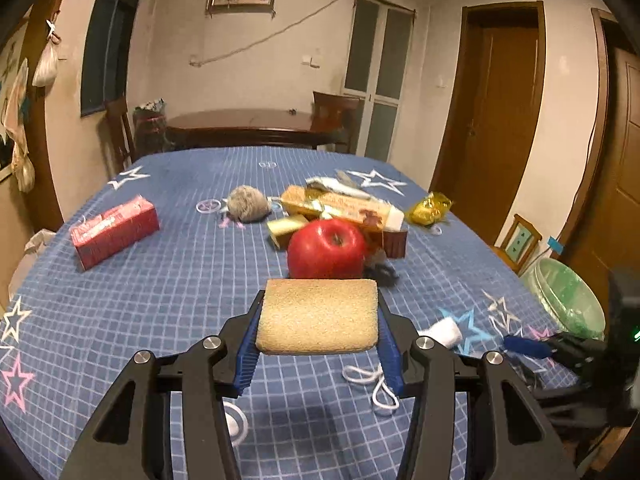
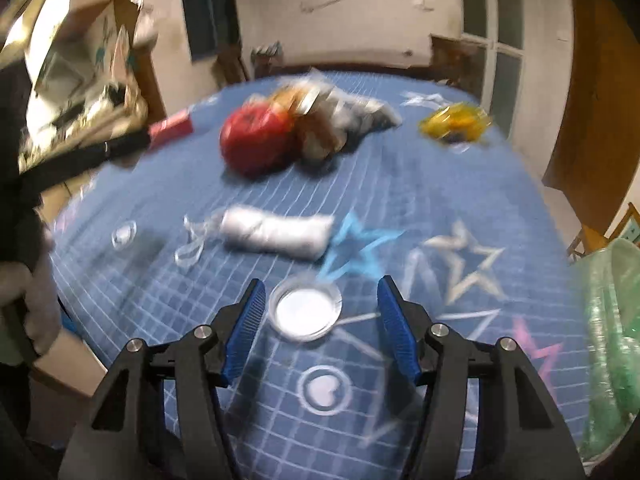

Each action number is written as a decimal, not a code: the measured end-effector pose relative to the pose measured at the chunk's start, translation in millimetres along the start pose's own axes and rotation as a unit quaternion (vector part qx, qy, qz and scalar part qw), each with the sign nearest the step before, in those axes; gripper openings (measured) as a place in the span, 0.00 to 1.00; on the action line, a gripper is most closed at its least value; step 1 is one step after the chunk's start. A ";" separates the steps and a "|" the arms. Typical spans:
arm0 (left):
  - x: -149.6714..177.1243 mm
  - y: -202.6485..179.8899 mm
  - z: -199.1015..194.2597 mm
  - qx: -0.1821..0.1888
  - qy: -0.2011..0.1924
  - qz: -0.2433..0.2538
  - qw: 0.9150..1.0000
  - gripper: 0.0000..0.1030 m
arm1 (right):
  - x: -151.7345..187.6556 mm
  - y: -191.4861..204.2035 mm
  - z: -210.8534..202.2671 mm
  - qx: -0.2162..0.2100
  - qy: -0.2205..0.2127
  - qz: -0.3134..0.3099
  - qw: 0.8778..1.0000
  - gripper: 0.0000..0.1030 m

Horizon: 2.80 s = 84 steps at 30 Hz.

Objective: Collect trash
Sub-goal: 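Carry the sponge and lid in both tools over the green trash bin, then open both tools to drop the sponge and lid into the bin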

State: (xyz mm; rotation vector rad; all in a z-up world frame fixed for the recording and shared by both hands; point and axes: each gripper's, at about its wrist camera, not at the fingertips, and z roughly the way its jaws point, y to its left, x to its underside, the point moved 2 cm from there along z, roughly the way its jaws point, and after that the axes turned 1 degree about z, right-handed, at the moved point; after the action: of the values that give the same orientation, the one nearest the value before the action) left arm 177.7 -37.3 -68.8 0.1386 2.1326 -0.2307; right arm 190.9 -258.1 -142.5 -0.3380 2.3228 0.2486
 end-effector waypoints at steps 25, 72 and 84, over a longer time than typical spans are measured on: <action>-31.3 -57.6 -59.3 0.000 -0.098 0.020 0.995 0.49 | -59.6 32.2 -110.2 0.107 -0.244 0.006 0.964 0.37; -32.5 -455.6 174.0 0.291 0.151 0.219 0.919 0.49 | 32.6 -305.8 -146.3 0.204 0.010 0.215 0.955 0.37; -2.6 -487.1 253.6 0.285 0.206 0.236 0.906 0.49 | 60.4 -348.0 -116.9 0.182 0.046 0.242 0.952 0.37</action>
State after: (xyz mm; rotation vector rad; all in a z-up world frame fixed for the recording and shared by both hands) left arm 295.0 -568.1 -146.9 1.1174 2.2999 -0.5693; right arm 181.8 -629.8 -131.7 0.4174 2.4522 0.0346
